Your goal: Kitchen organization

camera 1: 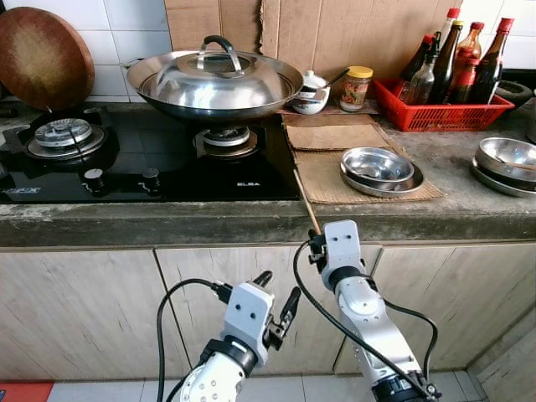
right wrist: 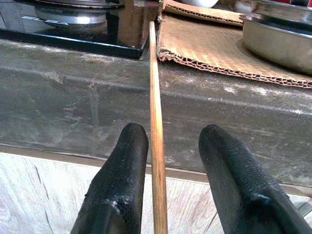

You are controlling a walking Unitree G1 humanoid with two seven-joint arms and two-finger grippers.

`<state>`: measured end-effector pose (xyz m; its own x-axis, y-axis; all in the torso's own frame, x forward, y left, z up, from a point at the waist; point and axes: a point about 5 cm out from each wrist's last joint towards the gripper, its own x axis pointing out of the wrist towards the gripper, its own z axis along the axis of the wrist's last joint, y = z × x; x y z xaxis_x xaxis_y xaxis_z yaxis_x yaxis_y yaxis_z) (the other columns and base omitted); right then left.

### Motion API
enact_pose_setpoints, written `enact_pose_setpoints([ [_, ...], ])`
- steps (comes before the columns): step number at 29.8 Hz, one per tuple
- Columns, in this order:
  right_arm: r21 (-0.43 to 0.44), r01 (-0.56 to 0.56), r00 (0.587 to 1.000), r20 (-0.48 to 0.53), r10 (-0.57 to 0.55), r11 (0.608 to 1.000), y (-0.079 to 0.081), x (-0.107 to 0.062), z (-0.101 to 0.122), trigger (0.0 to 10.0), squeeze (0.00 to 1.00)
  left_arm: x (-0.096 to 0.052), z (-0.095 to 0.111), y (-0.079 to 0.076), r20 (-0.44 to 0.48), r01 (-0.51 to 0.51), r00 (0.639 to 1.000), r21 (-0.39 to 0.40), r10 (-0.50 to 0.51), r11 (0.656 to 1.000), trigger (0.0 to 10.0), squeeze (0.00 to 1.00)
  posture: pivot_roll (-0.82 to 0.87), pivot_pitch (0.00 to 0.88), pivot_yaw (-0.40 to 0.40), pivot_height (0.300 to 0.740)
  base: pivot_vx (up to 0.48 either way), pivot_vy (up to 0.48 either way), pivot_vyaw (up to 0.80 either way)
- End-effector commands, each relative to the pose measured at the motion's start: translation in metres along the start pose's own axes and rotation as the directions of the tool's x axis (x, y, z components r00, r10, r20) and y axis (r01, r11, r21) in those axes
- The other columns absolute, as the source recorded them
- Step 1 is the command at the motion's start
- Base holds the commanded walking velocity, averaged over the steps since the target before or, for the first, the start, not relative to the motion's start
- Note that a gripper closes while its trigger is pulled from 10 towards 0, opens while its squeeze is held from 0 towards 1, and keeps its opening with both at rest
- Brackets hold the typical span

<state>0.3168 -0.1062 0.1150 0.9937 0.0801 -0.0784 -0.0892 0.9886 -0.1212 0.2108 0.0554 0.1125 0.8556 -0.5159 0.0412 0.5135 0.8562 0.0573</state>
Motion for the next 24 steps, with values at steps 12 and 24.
enact_pose_setpoints([
  [12, -0.008, -0.004, 1.0, -0.012, 0.004, 1.0, -0.0027, 0.0046, 0.0013, 0.0, 0.0, -0.0004, 0.0061, -0.0014, 0.035, -0.001, 0.999, -0.005, 0.001, 1.0, 10.0, 0.0, 0.02, 0.0, -0.067, 0.74, 0.0, 0.0, 0.0],
  [24, 0.036, -0.008, 1.0, 0.017, 0.008, 0.999, -0.0023, 0.0034, 0.0075, 0.0, 0.0, 0.0, 0.0051, -0.0005, 0.031, -0.009, 0.999, 0.001, 0.009, 1.0, 10.0, 0.0, 0.02, 0.0, -0.069, 0.74, 0.0, 0.0, 0.0],
])
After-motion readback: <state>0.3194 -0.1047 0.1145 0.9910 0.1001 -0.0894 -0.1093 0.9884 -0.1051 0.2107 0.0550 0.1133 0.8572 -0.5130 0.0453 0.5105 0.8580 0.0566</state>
